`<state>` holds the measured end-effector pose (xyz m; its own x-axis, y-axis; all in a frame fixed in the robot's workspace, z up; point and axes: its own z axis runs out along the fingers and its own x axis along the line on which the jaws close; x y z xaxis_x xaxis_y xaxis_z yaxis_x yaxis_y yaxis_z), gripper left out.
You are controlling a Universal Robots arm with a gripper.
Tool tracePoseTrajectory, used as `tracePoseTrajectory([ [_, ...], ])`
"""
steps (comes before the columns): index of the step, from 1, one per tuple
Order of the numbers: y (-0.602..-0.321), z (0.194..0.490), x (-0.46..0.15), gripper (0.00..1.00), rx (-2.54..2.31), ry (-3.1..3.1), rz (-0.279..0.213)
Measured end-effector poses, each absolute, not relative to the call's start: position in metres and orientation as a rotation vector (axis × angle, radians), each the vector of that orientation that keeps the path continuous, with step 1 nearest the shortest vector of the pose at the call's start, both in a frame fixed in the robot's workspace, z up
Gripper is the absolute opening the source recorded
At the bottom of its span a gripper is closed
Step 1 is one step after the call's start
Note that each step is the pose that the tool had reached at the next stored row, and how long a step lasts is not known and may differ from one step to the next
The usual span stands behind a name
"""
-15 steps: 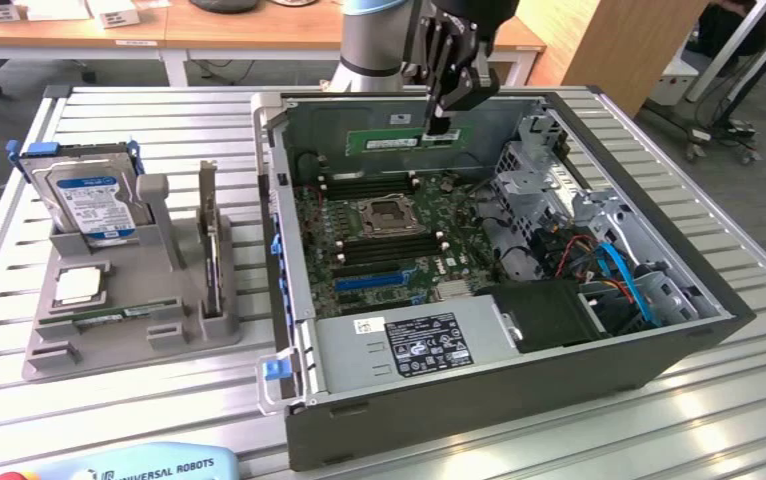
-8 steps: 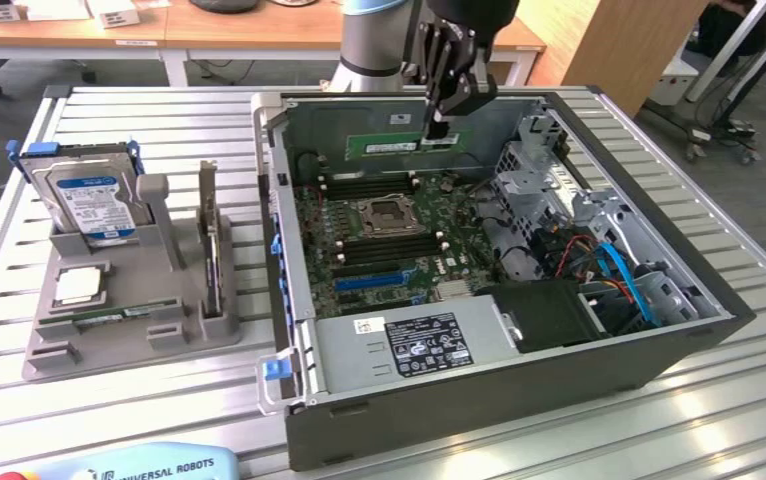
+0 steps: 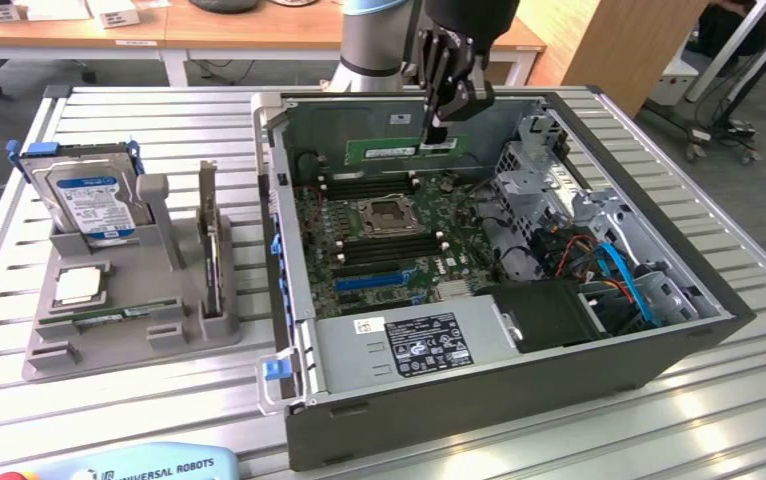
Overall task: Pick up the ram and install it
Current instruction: 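Pick up the ram and move it above insertion slot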
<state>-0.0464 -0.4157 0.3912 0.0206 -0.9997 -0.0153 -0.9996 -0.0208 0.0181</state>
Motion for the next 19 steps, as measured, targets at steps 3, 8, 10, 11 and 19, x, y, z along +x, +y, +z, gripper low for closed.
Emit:
tracePoseTrajectory([
  [3,-0.416,0.391,-0.046,0.11,2.242,-2.197,-0.037],
  [8,-0.416,0.391,-0.043,0.11,2.242,-2.197,-0.037],
  [10,-0.416,0.39,-0.041,0.11,2.242,-2.197,-0.038],
  [11,-0.416,0.39,-0.04,0.11,2.242,-2.196,-0.038],
  [19,-0.416,0.389,-0.031,0.11,2.242,-2.197,-0.038],
])
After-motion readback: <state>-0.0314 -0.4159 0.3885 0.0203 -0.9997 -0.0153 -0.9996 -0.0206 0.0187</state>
